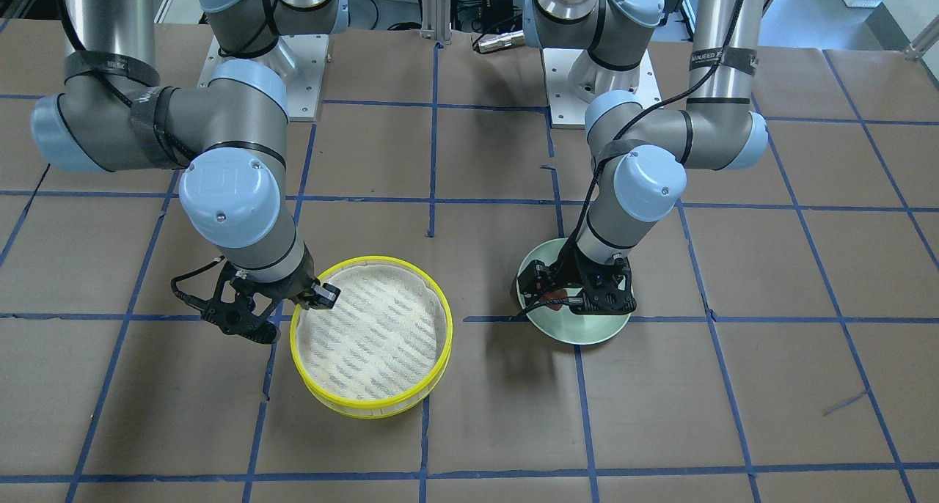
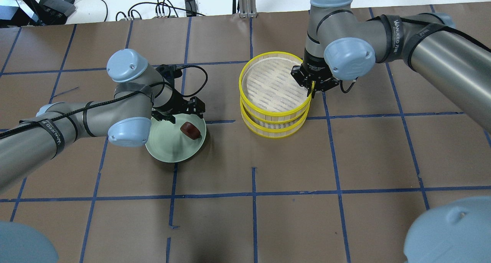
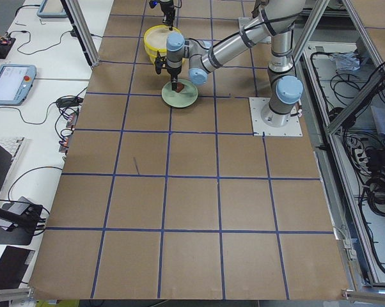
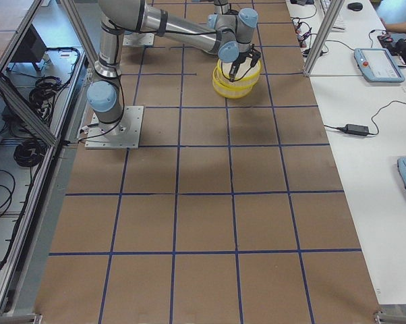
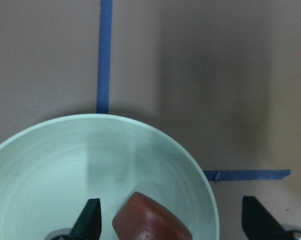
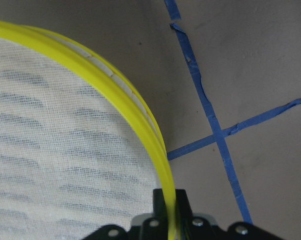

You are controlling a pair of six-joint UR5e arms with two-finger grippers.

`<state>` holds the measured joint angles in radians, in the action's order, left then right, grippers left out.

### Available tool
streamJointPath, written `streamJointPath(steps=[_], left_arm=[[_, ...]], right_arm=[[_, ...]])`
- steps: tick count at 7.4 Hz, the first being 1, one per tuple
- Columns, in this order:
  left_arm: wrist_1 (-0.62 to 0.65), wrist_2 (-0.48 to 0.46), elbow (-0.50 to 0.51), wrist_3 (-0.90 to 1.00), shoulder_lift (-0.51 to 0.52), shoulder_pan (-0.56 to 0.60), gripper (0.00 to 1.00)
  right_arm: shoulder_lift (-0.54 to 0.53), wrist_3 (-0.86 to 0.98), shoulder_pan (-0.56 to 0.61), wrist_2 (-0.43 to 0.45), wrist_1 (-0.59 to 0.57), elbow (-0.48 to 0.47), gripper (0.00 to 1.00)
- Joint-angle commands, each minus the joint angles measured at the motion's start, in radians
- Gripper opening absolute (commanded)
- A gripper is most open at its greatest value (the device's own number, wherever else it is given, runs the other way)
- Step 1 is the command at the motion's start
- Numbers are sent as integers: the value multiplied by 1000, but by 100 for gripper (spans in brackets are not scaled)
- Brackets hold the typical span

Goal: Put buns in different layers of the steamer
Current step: 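Grasp the brown bun in the bowl with the left gripper and lift it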

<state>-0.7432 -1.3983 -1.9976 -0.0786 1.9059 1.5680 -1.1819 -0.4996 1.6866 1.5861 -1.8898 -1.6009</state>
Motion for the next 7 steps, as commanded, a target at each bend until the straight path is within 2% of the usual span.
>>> streamJointPath(steps=[1, 2, 3, 4, 5, 7], left_arm=[[-1, -4, -6, -6, 16, 1, 100], [1, -1, -6, -3, 18, 1, 88], [1, -2, -6, 2, 16, 1, 43], [1, -2, -7, -3, 16, 1, 20], [2, -1, -7, -4, 16, 1, 11], [2, -1, -13, -4, 15, 1, 3]], right_arm=[[-2, 4, 1, 2, 29, -8, 8], [-8, 6, 1, 3, 55, -10, 8], [-8, 6, 1, 3, 72, -10, 8], [-8, 7, 1, 3, 72, -10, 8], [-10, 7, 1, 2, 72, -10, 8], [-8, 15, 2, 3, 72, -10, 9]])
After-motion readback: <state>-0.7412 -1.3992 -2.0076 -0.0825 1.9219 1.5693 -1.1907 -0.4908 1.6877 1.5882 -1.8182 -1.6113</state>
